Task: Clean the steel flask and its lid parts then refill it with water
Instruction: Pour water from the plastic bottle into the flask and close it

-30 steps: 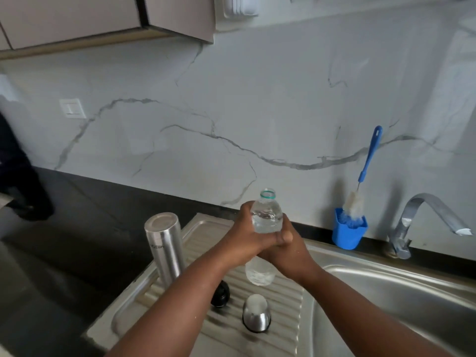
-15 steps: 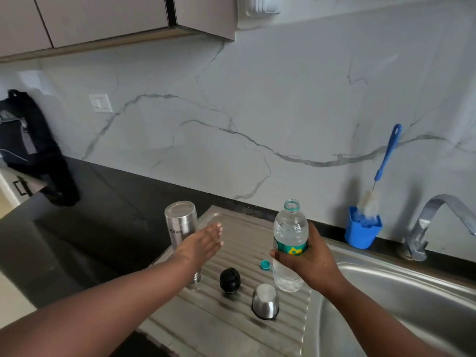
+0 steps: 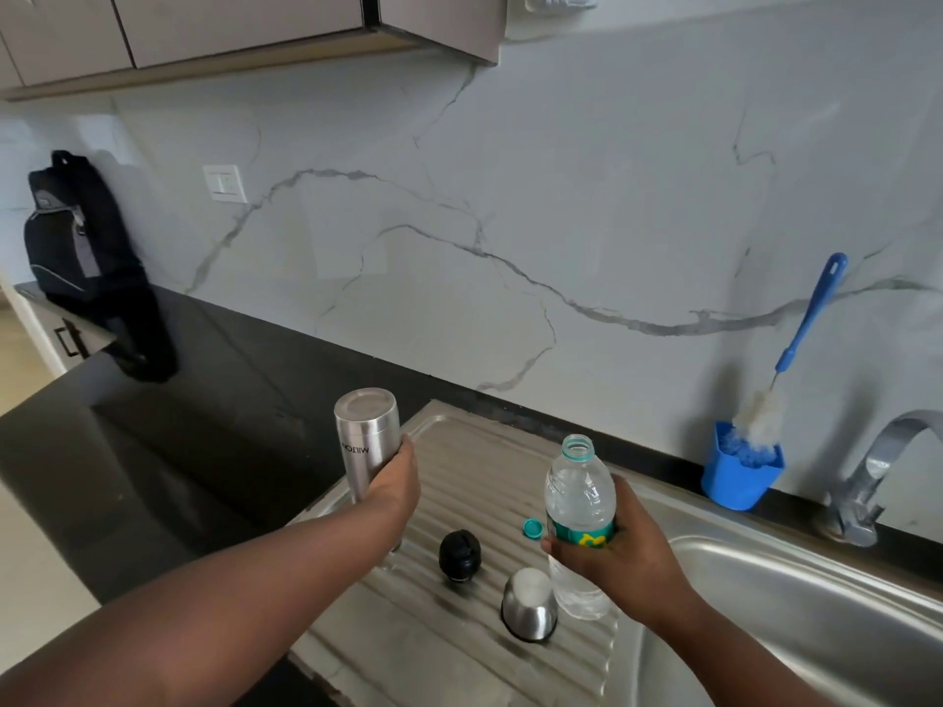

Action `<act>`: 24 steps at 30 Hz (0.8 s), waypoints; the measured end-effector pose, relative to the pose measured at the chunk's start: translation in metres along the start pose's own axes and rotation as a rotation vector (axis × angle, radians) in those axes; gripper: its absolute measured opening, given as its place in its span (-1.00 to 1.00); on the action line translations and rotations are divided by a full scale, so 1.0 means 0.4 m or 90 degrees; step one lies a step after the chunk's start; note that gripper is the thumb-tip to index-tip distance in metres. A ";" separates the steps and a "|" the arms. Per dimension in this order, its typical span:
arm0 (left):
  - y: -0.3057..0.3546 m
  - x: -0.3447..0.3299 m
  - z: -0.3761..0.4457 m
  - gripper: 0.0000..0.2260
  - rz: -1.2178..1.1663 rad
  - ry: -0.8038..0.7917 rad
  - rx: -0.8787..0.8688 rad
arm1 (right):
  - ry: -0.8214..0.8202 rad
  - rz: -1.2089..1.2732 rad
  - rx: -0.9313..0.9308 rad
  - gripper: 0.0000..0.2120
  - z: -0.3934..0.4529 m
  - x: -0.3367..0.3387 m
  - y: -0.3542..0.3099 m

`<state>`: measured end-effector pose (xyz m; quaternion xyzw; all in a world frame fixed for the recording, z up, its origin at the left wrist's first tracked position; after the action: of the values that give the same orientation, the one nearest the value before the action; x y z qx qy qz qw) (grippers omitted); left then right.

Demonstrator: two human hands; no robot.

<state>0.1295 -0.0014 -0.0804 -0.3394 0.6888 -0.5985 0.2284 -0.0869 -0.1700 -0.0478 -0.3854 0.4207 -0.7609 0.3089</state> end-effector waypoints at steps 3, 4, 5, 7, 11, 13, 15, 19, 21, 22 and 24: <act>-0.010 -0.005 0.010 -0.73 0.017 -0.016 -0.029 | -0.004 0.004 0.004 -0.37 0.008 -0.002 0.000; -0.020 0.000 0.014 -0.75 0.007 -0.006 -0.032 | -0.004 0.002 0.007 -0.38 0.012 -0.002 -0.003; -0.039 0.008 0.017 -0.75 -0.029 0.007 -0.021 | -0.004 0.001 0.010 -0.39 0.015 -0.002 -0.004; -0.109 0.028 0.012 -0.67 -0.144 0.034 0.021 | 0.001 0.000 0.015 -0.40 0.018 0.003 -0.011; -0.326 0.059 -0.038 -0.41 -0.439 0.094 0.120 | 0.021 -0.007 0.024 -0.40 0.016 0.028 -0.051; -0.416 0.078 -0.066 -0.38 -0.613 0.172 0.172 | 0.036 -0.007 0.031 -0.43 0.011 0.053 -0.077; -0.455 0.100 -0.099 -0.36 -0.828 0.216 0.177 | 0.055 -0.003 0.034 -0.42 -0.005 0.081 -0.098; -0.392 0.185 -0.147 -0.42 -1.303 0.190 0.055 | 0.101 -0.005 0.031 -0.42 -0.066 0.156 -0.138; -0.333 0.251 -0.160 -0.43 -1.448 0.173 -0.026 | 0.121 -0.019 0.021 -0.40 -0.111 0.205 -0.152; -0.303 0.287 -0.162 -0.44 -1.501 0.168 -0.064 | 0.127 -0.031 0.015 -0.39 -0.135 0.230 -0.158; -0.248 0.365 -0.172 -0.45 -1.580 0.165 -0.130 | 0.144 -0.058 0.000 -0.37 -0.184 0.285 -0.164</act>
<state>0.0021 -0.0688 0.0423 -0.7135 -0.0347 -0.3828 -0.5858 -0.2170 -0.2012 0.0215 -0.3159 0.4345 -0.8130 0.2245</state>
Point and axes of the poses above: each hand's wrist, its own z-axis towards the middle knuckle, its own x-axis out of the back of the hand, y = z × x, the point moved 4 cm from there along z, towards the middle knuckle, and after that the axes turned 11 degrees about x, right-handed, at the moved point
